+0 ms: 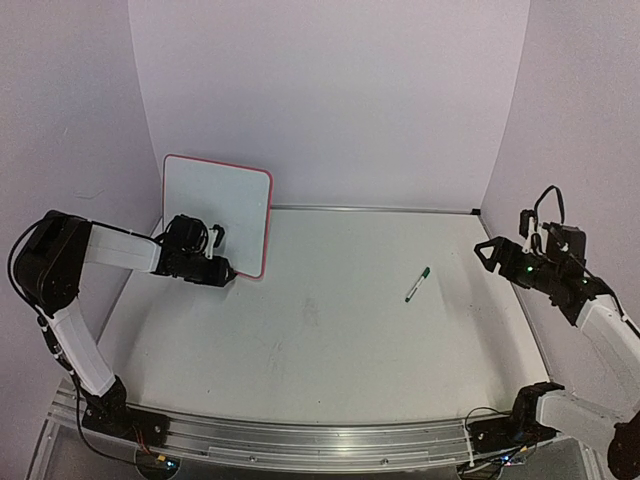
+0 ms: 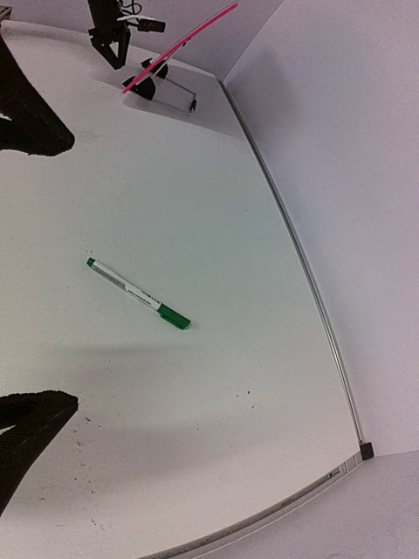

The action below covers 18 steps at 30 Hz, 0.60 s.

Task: Write a sentence on the whiteboard
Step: Move the whiteboard stand to the center of the board.

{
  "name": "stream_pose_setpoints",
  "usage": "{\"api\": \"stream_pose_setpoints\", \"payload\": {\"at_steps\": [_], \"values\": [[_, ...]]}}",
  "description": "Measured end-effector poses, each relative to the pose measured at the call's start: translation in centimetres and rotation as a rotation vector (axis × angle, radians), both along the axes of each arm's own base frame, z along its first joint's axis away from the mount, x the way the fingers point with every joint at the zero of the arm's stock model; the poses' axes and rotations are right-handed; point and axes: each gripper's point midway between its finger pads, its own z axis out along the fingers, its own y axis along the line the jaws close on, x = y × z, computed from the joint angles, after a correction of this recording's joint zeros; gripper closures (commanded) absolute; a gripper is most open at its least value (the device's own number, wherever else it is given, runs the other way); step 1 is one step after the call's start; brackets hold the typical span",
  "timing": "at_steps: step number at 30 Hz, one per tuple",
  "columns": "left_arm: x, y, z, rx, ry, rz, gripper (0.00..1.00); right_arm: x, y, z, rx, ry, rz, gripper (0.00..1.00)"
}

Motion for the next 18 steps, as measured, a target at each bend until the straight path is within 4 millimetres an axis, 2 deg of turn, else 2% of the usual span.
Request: {"api": "stream_pose_setpoints", "payload": {"at_steps": [13, 18], "values": [[1.5, -0.3, -1.8, -0.006, -0.024, 0.022, 0.64, 0.0, 0.1, 0.3, 0.004, -0.006, 0.007, 0.1], [2.0, -0.3, -2.3, -0.01, -0.031, 0.037, 0.71, 0.0, 0.2, 0.3, 0.004, -0.005, 0.01, 0.1]]}}
